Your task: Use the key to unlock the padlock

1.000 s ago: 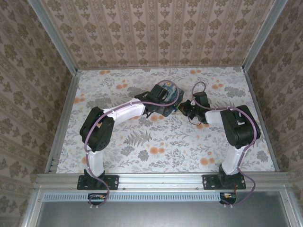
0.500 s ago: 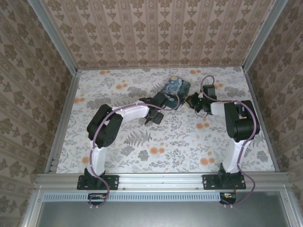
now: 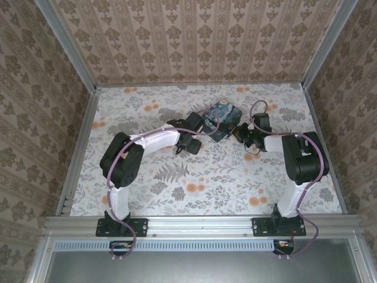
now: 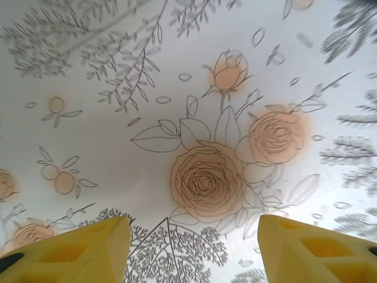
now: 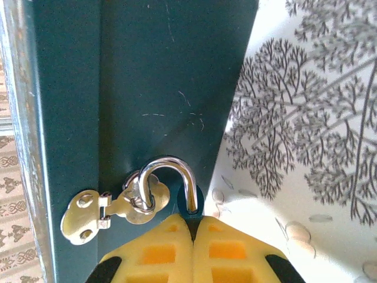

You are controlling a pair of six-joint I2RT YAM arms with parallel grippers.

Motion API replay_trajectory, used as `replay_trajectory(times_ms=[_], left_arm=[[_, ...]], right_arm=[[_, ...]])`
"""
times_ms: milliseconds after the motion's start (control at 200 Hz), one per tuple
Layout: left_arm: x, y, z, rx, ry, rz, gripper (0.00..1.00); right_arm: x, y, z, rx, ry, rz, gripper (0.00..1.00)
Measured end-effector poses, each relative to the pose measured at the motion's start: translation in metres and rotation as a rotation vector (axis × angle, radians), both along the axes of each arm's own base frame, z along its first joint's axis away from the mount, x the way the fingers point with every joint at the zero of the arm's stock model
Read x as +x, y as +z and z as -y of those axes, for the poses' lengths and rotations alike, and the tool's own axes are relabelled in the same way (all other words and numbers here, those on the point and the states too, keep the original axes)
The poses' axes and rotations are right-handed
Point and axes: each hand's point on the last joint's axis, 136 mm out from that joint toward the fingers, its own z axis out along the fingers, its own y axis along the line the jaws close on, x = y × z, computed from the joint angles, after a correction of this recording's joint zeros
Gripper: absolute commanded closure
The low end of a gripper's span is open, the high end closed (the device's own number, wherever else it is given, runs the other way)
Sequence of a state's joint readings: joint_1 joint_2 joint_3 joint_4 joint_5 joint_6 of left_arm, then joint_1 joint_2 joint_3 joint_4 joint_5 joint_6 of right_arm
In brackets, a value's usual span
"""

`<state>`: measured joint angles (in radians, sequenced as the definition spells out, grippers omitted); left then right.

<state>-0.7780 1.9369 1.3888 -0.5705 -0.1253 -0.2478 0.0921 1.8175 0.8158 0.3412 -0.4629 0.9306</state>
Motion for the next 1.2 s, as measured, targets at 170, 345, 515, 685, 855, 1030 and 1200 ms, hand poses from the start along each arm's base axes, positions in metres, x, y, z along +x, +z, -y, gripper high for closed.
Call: replay_trajectory(times_ms=[170,345,515,685,855,1030,1200], left_arm=[[0.005,0.036,0.010,-0.068,-0.004,0.047,0.38],[0.009,0.065,0.031,-0.117,-0.030,0.090,0.37],[0.011,0.092,0.054,-0.156,-0.059,0.131,0.37],[0.012,0.075,0.065,-0.107,-0.077,0.119,0.36],[0.009,0.046,0.063,-0.018,-0.093,0.091,0.36],[0.011,0.044,0.062,0.005,-0.095,0.101,0.36],[0.012,0.044,0.062,0.015,-0.100,0.107,0.36]], right_arm=[[-0.018,0.000,-0.009,0.001,0.024,0.012,1.00],[-0.037,0.000,-0.025,0.008,0.061,0.025,1.00],[-0.051,-0.002,-0.033,0.014,0.083,0.042,1.00],[-0.055,-0.005,-0.033,0.014,0.084,0.045,1.00],[-0.053,-0.004,-0.033,0.016,0.085,0.060,1.00],[-0.052,-0.002,-0.034,0.018,0.085,0.070,1.00],[-0.051,-0.001,-0.034,0.020,0.088,0.071,1.00]])
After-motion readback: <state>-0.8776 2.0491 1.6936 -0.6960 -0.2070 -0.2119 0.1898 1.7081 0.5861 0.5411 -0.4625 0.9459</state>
